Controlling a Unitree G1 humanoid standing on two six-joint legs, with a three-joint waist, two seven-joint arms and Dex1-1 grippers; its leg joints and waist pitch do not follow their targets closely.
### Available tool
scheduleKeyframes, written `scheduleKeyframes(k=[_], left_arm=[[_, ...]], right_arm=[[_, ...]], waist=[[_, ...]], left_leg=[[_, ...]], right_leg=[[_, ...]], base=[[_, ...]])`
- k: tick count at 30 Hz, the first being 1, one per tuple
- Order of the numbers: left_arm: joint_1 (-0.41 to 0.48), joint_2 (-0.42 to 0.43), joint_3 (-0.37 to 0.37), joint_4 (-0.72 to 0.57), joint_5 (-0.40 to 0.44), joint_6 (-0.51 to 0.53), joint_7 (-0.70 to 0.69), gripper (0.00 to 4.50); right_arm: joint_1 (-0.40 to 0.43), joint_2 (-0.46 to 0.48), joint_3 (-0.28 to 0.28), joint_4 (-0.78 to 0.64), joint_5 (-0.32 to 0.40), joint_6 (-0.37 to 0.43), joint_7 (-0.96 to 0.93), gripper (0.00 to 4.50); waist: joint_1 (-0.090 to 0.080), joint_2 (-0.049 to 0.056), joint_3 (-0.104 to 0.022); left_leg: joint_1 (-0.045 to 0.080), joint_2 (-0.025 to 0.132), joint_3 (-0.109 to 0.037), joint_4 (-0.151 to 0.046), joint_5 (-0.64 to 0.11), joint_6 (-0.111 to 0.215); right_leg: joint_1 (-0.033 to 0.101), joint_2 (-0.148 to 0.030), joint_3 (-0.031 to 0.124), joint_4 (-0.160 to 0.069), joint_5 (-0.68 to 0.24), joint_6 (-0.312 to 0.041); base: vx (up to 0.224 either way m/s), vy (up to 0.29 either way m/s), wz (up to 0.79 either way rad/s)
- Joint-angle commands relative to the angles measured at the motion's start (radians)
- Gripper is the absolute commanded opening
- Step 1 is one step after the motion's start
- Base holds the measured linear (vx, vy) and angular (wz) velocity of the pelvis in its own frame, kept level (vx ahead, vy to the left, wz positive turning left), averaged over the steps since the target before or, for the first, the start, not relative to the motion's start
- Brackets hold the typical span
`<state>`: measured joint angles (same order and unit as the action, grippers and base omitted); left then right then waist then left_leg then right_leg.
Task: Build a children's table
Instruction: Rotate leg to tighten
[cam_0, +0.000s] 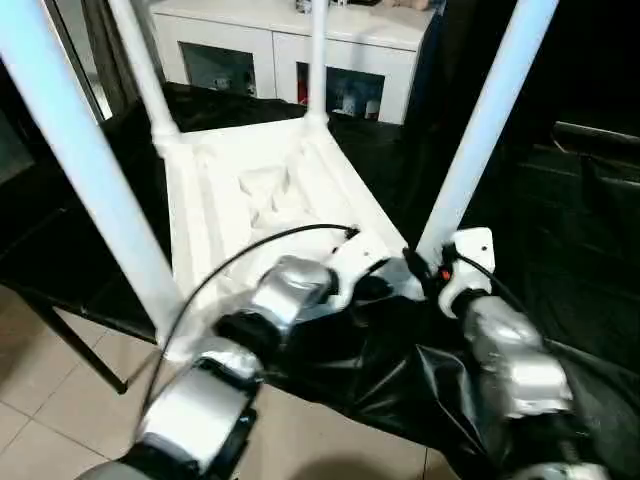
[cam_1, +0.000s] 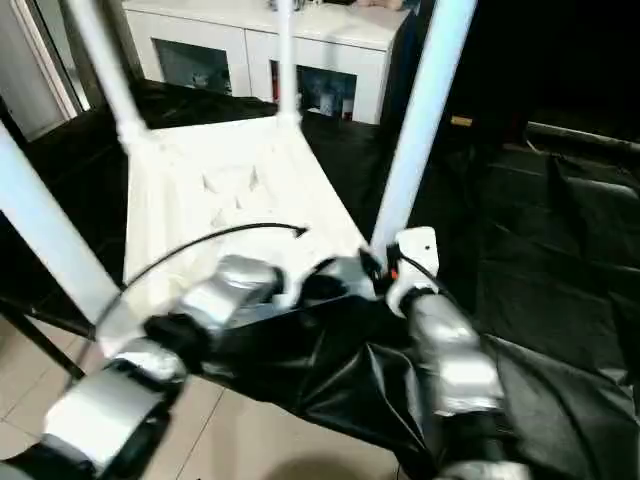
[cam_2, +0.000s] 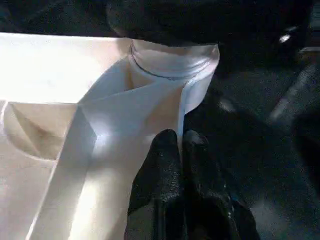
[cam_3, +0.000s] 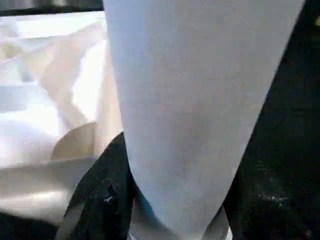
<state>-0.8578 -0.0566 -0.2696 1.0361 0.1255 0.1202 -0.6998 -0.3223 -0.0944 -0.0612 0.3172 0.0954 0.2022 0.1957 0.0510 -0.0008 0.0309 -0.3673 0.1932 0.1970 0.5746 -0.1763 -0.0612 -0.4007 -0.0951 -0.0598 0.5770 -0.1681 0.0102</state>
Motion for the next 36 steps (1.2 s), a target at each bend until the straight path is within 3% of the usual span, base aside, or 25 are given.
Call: scheduleKeyframes(k=[1, 5, 8, 9, 11, 12, 13, 15, 17, 24, 36], left_arm=[[-0.017, 0.005, 0.062, 0.045, 0.000, -0.013, 0.166, 0.00], [-0.009, 0.013, 0.042, 0.047, -0.001, -0.068, 0.083, 0.00], [0.007, 0.034, 0.029, 0.033, -0.015, -0.082, -0.024, 0.00], [0.015, 0.045, 0.025, 0.024, -0.020, -0.093, -0.067, 0.00], [0.021, 0.056, 0.021, 0.016, -0.023, -0.098, -0.099, 0.00], [0.037, 0.081, 0.014, -0.005, -0.032, -0.133, -0.182, 0.00], [0.037, 0.081, 0.014, -0.005, -0.032, -0.133, -0.182, 0.00], [0.056, 0.112, 0.010, -0.029, -0.047, -0.154, -0.273, 0.00], [0.071, 0.133, 0.014, -0.055, -0.066, -0.144, -0.339, 0.00], [0.140, 0.226, 0.010, -0.181, -0.125, -0.115, -0.575, 0.00], [0.195, 0.267, 0.005, -0.277, -0.134, -0.059, -0.647, 0.00]], right_arm=[[0.028, 0.039, 0.072, 0.022, -0.018, 0.004, 0.021, 1.94], [0.034, -0.004, 0.129, -0.020, -0.005, -0.081, 0.176, 1.94], [0.044, -0.056, 0.119, -0.070, 0.084, -0.082, 0.347, 1.94], [0.044, -0.083, 0.110, -0.085, 0.116, -0.066, 0.406, 2.49], [0.044, -0.109, 0.106, -0.096, 0.135, -0.054, 0.454, 2.63], [0.043, -0.171, 0.111, -0.115, 0.157, -0.031, 0.549, 2.69], [0.043, -0.171, 0.111, -0.115, 0.157, -0.031, 0.549, 2.83], [0.041, -0.229, 0.120, -0.121, 0.151, -0.014, 0.614, 3.07], [0.042, -0.258, 0.121, -0.126, 0.160, -0.006, 0.657, 3.16], [0.054, -0.342, 0.149, -0.149, 0.208, 0.024, 0.841, 3.16], [0.043, -0.333, 0.162, -0.132, 0.219, 0.023, 0.878, 2.13]], waist=[[-0.002, -0.016, -0.052], [0.002, -0.018, -0.052], [0.007, -0.021, -0.053], [0.009, -0.020, -0.052], [0.012, -0.021, -0.053], [0.010, -0.022, -0.051], [0.008, -0.022, -0.051], [0.003, -0.020, -0.048], [0.000, -0.020, -0.050], [0.001, -0.019, -0.049], [0.011, -0.016, -0.052]], left_leg=[[0.011, 0.028, -0.016, -0.065, -0.234, 0.051], [0.009, 0.027, -0.013, -0.062, -0.227, 0.076], [0.004, 0.026, -0.013, -0.059, -0.210, 0.106], [0.005, 0.027, -0.011, -0.058, -0.203, 0.113], [0.005, 0.028, -0.011, -0.057, -0.199, 0.121], [-0.001, 0.028, -0.014, -0.060, -0.195, 0.130], [-0.006, 0.027, -0.016, -0.061, -0.194, 0.131], [-0.001, 0.029, -0.016, -0.062, -0.222, 0.117], [0.001, 0.031, -0.016, -0.062, -0.220, 0.108], [0.007, 0.039, -0.015, -0.064, -0.238, 0.101], [0.007, 0.039, -0.011, -0.062, -0.196, 0.098]], right_leg=[[0.039, -0.046, 0.032, -0.076, -0.299, -0.167], [0.043, -0.046, 0.033, -0.075, -0.259, -0.176], [0.050, -0.050, 0.032, -0.073, -0.258, -0.180], [0.047, -0.050, 0.032, -0.073, -0.256, -0.183], [0.049, -0.050, 0.032, -0.073, -0.254, -0.188], [0.054, -0.050, 0.029, -0.072, -0.261, -0.185], [0.057, -0.049, 0.027, -0.071, -0.269, -0.183], [0.050, -0.050, 0.026, -0.081, -0.343, -0.167], [0.047, -0.049, 0.029, -0.078, -0.334, -0.178], [0.044, -0.053, 0.032, -0.071, -0.312, -0.216], [0.045, -0.051, 0.033, -0.060, -0.233, -0.233]], base=[[0.000, 0.000, 0.00], [0.000, 0.000, 0.00], [0.000, 0.000, 0.00], [0.000, 0.000, 0.00], [0.000, 0.000, 0.00], [0.000, 0.000, 0.00], [0.000, 0.000, 0.00], [0.000, 0.000, 0.00], [0.000, 0.000, 0.00], [0.000, 0.000, 0.00], [0.000, 0.000, 0.00]])
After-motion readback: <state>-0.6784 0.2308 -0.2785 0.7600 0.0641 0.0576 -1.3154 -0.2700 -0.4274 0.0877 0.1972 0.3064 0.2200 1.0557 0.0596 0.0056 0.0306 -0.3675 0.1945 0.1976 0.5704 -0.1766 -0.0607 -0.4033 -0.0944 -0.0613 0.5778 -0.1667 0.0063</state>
